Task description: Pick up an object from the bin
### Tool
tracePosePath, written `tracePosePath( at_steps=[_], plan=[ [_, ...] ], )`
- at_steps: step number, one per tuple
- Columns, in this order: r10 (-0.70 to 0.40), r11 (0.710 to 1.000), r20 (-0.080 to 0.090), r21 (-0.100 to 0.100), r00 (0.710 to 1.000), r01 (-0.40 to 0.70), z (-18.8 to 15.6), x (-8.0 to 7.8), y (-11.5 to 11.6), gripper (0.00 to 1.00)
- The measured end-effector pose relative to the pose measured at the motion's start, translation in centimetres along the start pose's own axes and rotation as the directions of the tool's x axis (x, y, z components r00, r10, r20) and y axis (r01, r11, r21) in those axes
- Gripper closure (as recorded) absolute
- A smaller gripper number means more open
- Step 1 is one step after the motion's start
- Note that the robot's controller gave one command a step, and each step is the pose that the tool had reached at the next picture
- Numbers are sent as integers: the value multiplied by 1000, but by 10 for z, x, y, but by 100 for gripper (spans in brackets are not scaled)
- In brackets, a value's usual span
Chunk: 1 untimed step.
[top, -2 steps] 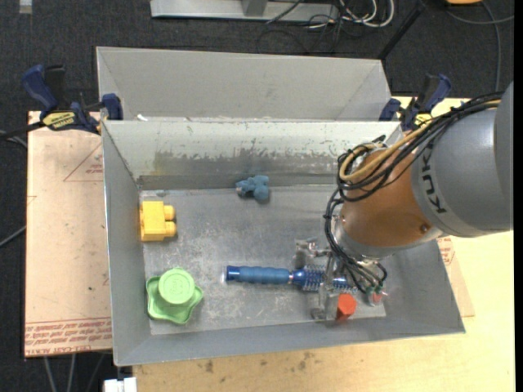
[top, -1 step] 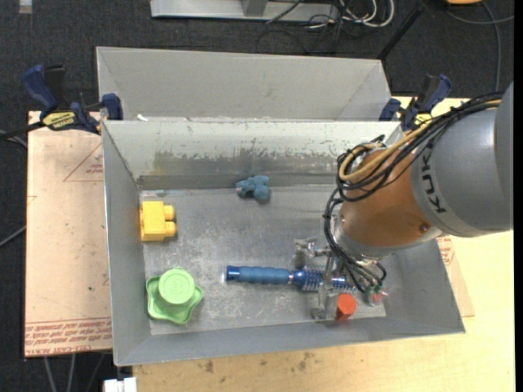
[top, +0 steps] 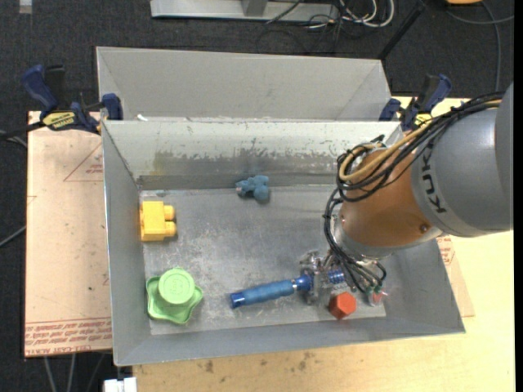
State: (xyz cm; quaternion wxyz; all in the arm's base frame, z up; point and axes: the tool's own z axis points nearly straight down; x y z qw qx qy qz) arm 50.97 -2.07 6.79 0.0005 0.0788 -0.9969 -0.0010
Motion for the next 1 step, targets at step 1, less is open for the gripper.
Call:
tracePosePath(
  at_steps=[1],
  plan=[
    [-1,1000,3,2,1000,1,-26,-1,0,100]
  ],
)
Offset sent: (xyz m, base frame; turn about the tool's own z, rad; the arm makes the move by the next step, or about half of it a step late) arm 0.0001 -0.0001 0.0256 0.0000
